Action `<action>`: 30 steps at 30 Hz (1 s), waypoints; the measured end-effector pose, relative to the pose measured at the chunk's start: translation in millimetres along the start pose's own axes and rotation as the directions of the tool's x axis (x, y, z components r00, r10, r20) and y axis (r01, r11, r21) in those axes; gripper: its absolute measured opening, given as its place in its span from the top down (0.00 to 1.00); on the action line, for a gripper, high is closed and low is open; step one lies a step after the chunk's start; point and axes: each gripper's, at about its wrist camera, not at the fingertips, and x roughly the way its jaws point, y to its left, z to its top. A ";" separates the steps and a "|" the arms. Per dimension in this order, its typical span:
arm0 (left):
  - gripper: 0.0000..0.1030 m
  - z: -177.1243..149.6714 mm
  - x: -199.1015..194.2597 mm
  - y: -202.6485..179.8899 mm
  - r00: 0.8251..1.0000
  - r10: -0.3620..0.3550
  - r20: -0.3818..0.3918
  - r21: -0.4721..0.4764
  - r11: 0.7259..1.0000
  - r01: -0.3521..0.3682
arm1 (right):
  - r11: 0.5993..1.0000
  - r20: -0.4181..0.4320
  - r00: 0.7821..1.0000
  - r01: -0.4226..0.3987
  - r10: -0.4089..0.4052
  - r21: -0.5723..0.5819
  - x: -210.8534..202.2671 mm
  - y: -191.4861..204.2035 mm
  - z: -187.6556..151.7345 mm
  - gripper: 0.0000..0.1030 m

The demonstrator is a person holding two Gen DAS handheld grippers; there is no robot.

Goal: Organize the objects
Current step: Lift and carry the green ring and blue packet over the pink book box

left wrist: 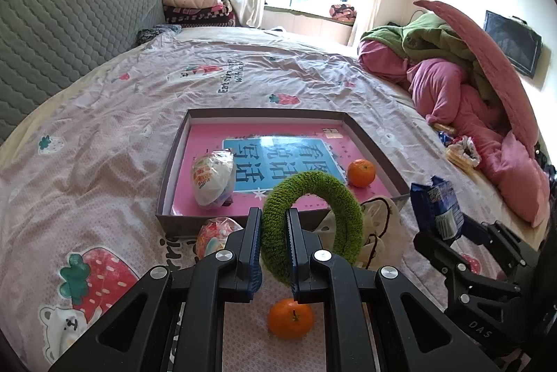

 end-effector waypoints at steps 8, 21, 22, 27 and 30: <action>0.86 2.6 2.6 -0.9 1.000 -0.003 0.005 0.006 1.000 0.003 | 1.000 0.014 1.000 0.012 -0.012 -0.011 1.7 1.8 6.5 0.45; 0.86 17.0 9.3 4.5 1.000 -0.008 0.012 0.010 1.000 0.008 | 0.999 0.053 0.998 0.036 -0.035 -0.019 5.6 -2.9 32.5 0.45; 0.86 18.0 10.4 5.6 1.000 -0.008 0.012 0.010 1.000 0.007 | 0.999 0.055 0.998 0.036 -0.034 -0.019 6.3 -2.8 33.1 0.45; 0.86 22.9 15.5 6.8 1.000 -0.016 0.008 0.004 1.000 0.016 | 0.999 0.048 0.998 0.035 -0.034 -0.021 11.0 -3.2 36.0 0.45; 0.86 26.1 16.9 7.0 1.000 -0.019 0.010 0.005 1.000 0.019 | 0.999 0.055 0.998 0.039 -0.037 -0.028 12.0 -3.4 39.0 0.45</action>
